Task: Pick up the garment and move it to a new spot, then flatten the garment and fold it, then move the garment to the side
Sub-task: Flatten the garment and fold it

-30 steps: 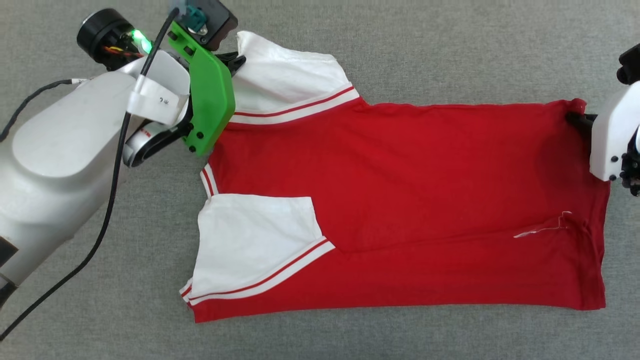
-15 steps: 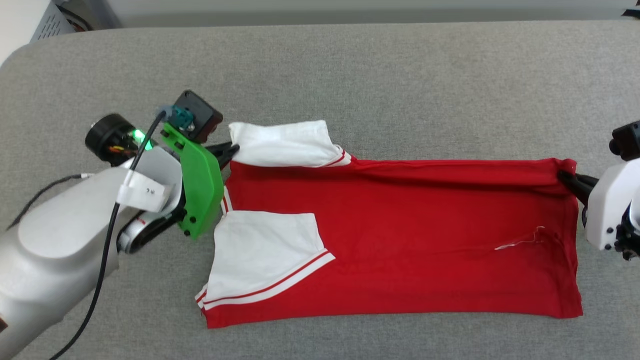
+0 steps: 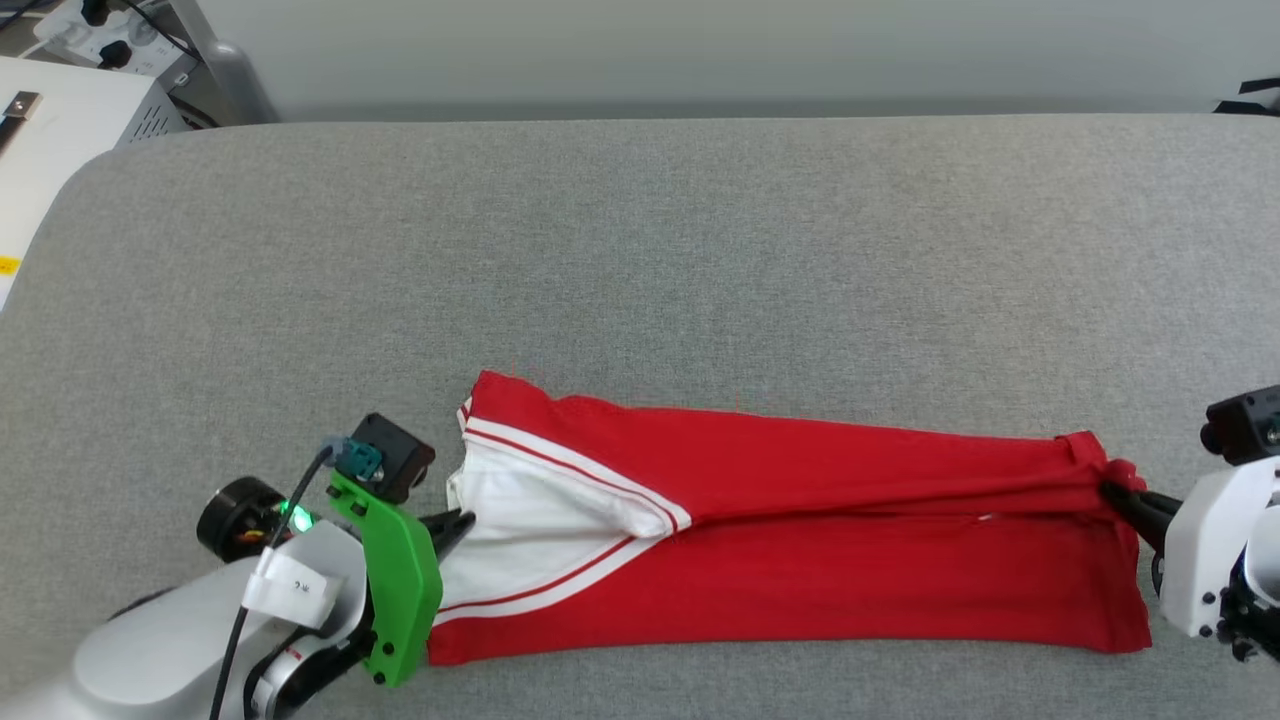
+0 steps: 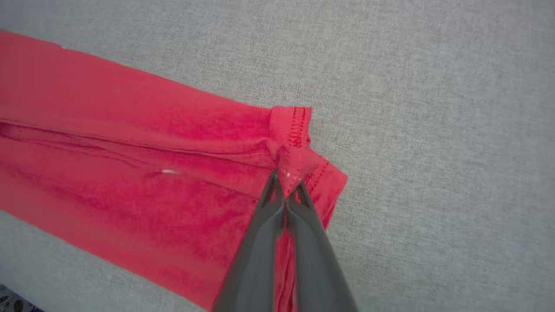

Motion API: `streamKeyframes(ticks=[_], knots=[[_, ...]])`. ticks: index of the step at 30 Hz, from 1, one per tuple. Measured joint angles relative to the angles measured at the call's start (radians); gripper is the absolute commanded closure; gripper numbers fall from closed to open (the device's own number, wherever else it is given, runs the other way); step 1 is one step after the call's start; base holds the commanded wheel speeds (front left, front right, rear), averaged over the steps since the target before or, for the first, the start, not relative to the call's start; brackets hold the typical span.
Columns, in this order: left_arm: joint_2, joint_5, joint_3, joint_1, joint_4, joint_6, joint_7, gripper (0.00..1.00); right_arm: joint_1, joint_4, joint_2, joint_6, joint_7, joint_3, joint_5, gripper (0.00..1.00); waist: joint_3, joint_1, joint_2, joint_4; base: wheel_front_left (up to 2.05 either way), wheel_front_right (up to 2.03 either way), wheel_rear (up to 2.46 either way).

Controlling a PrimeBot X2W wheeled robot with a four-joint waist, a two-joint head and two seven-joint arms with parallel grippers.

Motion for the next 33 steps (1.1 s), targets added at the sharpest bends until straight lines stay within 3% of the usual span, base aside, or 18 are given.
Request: streamKeyframes(ticks=[8,9,10,14,23,30,33], knots=[[-0.044,-0.021,-0.002,0.083,0.066,0.007,-0.052,1.00,0.075,0.015,0.036,0.000,-0.016,-0.021,-0.001,1.00,0.031,0.0000,0.0000,0.002,0.00,0.00,0.00],[-0.049,-0.021,-0.002,0.086,0.078,0.010,-0.062,0.60,0.078,0.015,0.042,0.000,-0.020,-0.026,-0.001,0.69,0.033,0.0000,0.0000,0.002,0.00,0.00,0.00],[-0.055,-0.021,0.000,0.089,0.087,0.016,-0.074,0.00,0.080,0.015,0.046,0.000,-0.026,-0.031,-0.002,0.00,0.033,0.0000,0.0000,0.002,0.00,0.00,0.00],[-0.067,-0.014,0.025,0.108,0.105,0.049,-0.164,0.00,0.099,-0.011,0.059,0.000,-0.069,-0.060,-0.007,0.00,0.021,0.0000,0.0000,0.004,0.00,0.00,0.00],[-0.053,0.050,0.124,0.159,0.041,0.238,-0.387,0.00,0.174,-0.201,-0.008,0.000,-0.079,-0.221,0.004,0.00,-0.032,0.0000,0.0000,0.016,0.00,0.00,0.00],[-0.055,0.142,0.237,0.213,-0.023,0.344,-0.418,0.00,0.211,-0.232,-0.035,0.000,0.063,-0.331,0.049,0.00,-0.037,0.0000,0.0000,0.032,0.00,0.00,0.00],[-0.074,0.221,0.338,0.250,-0.063,0.381,-0.418,0.00,0.236,-0.201,-0.036,0.000,0.152,-0.357,0.081,0.00,-0.028,0.0000,0.0000,0.039,0.00,0.00,0.00]])
